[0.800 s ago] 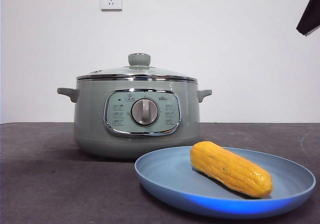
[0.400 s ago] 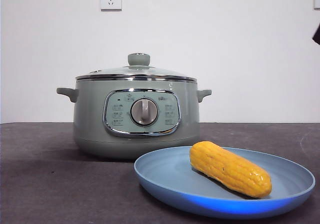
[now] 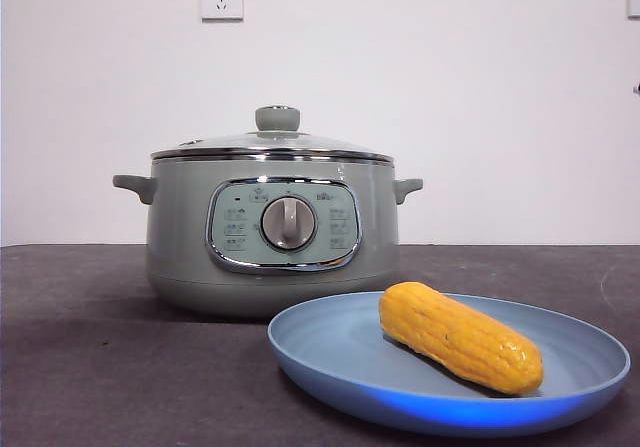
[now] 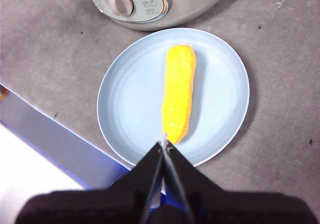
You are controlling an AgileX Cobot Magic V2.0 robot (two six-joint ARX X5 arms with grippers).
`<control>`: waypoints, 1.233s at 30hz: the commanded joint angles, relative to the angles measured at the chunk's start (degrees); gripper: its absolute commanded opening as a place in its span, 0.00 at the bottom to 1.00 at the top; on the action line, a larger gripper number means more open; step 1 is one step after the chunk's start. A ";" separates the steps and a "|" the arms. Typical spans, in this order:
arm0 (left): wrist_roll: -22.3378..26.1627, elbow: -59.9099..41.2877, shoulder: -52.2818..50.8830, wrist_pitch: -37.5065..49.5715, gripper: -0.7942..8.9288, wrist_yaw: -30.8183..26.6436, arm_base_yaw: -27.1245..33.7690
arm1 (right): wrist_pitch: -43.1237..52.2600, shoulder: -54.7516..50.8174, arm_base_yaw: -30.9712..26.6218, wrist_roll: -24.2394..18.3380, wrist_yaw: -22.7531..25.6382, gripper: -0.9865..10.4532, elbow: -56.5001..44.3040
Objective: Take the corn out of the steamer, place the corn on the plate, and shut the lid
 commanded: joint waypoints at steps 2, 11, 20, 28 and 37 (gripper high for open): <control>-0.11 -0.57 0.02 0.35 0.08 0.00 -0.15 | 0.20 -0.07 0.13 0.20 0.13 0.09 0.15; -0.07 -0.57 0.02 0.37 0.08 -0.07 -0.15 | 0.20 -0.07 0.13 0.20 0.13 0.09 0.15; 4.24 -0.61 -2.43 5.42 0.08 -4.79 1.75 | 0.20 -0.07 0.13 0.20 0.13 0.09 0.15; 9.07 -10.51 -15.32 40.50 0.08 -2.99 15.37 | 0.20 -0.07 0.13 0.20 0.13 0.09 0.15; 11.78 -37.86 -31.56 58.86 0.08 -9.25 26.86 | 0.22 -0.07 0.13 0.20 0.13 0.09 0.15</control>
